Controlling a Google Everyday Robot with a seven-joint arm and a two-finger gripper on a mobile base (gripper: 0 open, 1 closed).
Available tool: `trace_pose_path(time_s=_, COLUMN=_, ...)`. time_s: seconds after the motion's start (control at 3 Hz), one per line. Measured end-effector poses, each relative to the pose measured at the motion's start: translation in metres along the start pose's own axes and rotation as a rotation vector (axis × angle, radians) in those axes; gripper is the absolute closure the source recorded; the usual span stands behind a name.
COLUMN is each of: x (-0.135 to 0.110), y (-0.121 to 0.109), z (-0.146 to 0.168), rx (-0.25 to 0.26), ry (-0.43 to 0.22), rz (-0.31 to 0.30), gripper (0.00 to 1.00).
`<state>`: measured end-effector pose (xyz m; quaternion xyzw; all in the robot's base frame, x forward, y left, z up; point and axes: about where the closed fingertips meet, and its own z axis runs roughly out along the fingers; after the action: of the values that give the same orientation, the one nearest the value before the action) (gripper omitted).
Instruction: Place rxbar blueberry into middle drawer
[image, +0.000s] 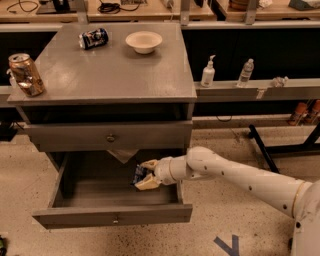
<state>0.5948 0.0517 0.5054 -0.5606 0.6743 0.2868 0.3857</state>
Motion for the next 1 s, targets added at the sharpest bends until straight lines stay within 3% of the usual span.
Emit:
trace_pose_path(time_s=0.33, x=0.001, y=-0.022, z=0.037, rx=0.009, ry=0.027, rz=-0.125, gripper=1.0)
trace_pose_path(time_s=0.67, x=0.007, y=-0.043, z=0.076, rx=-0.024, ry=-0.002, rz=-0.21, gripper=0.79)
trace_pose_path(time_s=1.0, x=0.003, y=-0.048, z=0.07, rx=-0.006, ry=0.0, rz=-0.203, gripper=0.56)
